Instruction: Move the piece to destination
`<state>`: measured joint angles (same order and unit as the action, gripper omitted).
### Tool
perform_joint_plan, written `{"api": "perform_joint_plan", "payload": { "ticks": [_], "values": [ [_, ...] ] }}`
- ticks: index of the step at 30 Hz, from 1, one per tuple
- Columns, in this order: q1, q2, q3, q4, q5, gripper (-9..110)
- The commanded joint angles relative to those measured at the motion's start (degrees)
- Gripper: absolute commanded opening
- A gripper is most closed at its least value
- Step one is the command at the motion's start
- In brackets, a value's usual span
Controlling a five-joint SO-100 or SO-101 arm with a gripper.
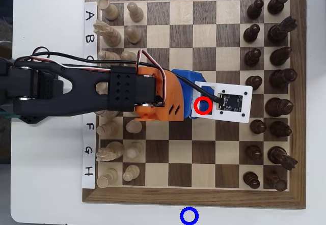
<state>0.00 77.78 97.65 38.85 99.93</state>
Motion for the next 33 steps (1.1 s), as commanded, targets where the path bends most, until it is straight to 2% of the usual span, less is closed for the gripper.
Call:
{"api": "perform_joint_plan", "payload": {
  "ticks": [1, 20, 33],
  "values": [
    [1.9, 2.2, -8.7, 0.1, 1.1, 0],
    [3.8, 14.0, -14.9, 4.1, -2.6, 0],
    [8.1, 16.2, -22.1, 8.4, -6.0, 0]
  ]
}}
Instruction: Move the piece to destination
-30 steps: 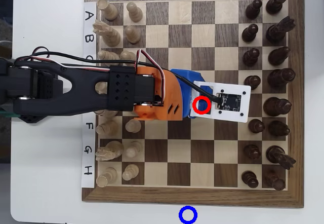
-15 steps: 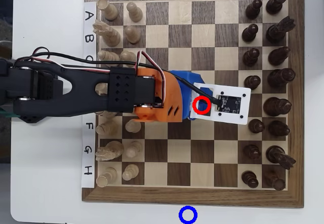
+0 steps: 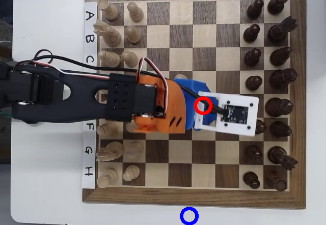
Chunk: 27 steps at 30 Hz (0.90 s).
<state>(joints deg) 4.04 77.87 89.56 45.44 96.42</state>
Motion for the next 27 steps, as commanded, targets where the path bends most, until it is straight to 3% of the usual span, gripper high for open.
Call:
{"api": "perform_joint_plan", "payload": {
  "ticks": [1, 27],
  "values": [
    [4.7, 16.3, -14.8, 2.1, -2.9, 0],
    [21.4, 7.8, -24.7, -3.1, -12.6, 0]
  ]
}}
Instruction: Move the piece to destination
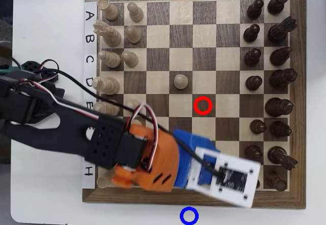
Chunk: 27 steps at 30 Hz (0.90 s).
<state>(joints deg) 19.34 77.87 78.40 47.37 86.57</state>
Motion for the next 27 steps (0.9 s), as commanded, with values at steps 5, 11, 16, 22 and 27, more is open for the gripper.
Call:
{"api": "perform_joint_plan", "payload": {
  "ticks": [5, 11, 16, 22, 27],
  "values": [
    [8.3, 5.4, -14.2, -6.9, -3.8, 0],
    [10.3, 3.0, -15.3, -8.5, -4.9, 0],
    [11.9, 0.4, -17.1, -8.5, -5.7, 0],
    [13.5, -3.1, -18.0, -8.3, -6.2, 0],
    [15.0, -5.9, -17.9, -8.3, -6.2, 0]
  ]
}}
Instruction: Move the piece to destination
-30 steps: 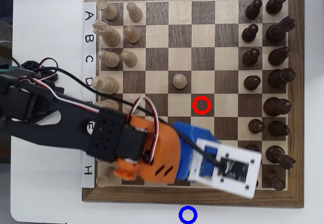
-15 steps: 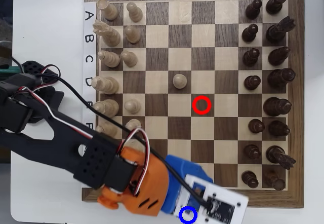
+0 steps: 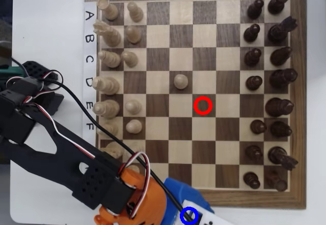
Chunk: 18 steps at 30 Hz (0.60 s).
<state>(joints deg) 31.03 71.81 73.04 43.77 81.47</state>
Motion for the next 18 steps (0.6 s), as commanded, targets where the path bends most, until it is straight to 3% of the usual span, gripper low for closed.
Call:
{"api": "perform_joint_plan", "payload": {
  "ticks": [1, 18],
  "values": [
    [3.6, -0.4, -12.6, -4.7, -1.1, 0],
    [6.2, -6.8, -13.4, -5.5, 0.9, 0]
  ]
}}
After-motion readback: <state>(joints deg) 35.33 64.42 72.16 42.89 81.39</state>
